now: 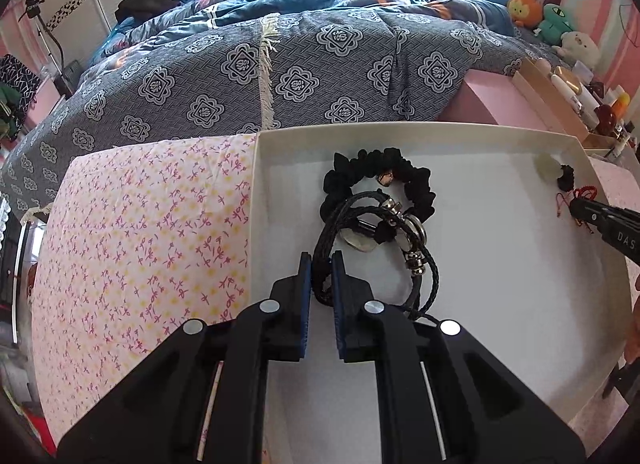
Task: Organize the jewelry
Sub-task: 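Carry the cord bracelet and red string charm with both tools into the tray, then open both tools to release the bracelet and charm in the tray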
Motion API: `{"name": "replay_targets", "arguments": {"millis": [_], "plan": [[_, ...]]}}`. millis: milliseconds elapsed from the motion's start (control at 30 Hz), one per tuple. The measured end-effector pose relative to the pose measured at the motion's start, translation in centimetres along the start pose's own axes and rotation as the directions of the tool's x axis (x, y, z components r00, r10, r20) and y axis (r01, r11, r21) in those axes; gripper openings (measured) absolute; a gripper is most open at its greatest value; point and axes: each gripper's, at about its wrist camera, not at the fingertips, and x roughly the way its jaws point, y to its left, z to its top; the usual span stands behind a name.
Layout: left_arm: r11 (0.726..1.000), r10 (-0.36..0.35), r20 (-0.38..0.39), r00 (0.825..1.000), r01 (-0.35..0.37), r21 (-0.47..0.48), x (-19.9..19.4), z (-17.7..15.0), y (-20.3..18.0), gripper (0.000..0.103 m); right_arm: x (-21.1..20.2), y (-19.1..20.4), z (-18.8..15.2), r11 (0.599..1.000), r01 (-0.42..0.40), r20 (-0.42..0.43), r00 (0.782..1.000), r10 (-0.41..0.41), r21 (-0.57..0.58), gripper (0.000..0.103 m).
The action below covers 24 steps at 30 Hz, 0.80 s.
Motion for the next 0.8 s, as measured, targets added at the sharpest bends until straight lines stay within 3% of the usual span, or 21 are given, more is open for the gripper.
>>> {"name": "replay_targets", "arguments": {"millis": [100, 167, 233, 500, 667, 733, 800], "plan": [[1.0, 0.003, 0.011, 1.0, -0.003, 0.002, -0.5, 0.1, 0.0, 0.011, -0.1, 0.0, -0.2, 1.0, -0.013, 0.008, 1.0, 0.013, 0.001, 0.011], [1.0, 0.002, 0.017, 1.0, -0.002, 0.0, -0.8, 0.1, 0.0, 0.024, -0.1, 0.0, -0.4, 1.0, -0.009, 0.006, 1.0, 0.009, -0.002, 0.016], [1.0, 0.014, 0.031, 0.999, -0.014, 0.003, -1.1, 0.1, -0.1, 0.031, -0.1, 0.0, -0.4, 1.0, -0.007, 0.011, 1.0, 0.007, -0.001, 0.018], [1.0, 0.003, 0.056, 0.998, -0.004, 0.023, -2.4, -0.5, -0.7, 0.033, -0.8, -0.1, -0.6, 1.0, -0.016, 0.036, 0.999, 0.016, 0.01, 0.028], [0.999, 0.013, 0.088, 0.996, -0.016, 0.041, -4.0, -1.1, -0.9, 0.05, -2.1, 0.2, -0.9, 1.0, -0.013, 0.068, 0.998, 0.013, -0.005, 0.03], [0.999, 0.017, 0.1, 0.995, -0.022, 0.046, -4.7, -1.5, -1.0, 0.055, -2.7, 0.3, -1.1, 1.0, -0.007, 0.08, 0.997, 0.007, -0.008, 0.043], [0.999, 0.015, 0.101, 0.995, -0.019, 0.046, -5.3, -2.0, -0.8, 0.056, -3.6, 0.5, -1.4, 1.0, 0.011, 0.103, 0.995, -0.01, -0.018, 0.047]]}}
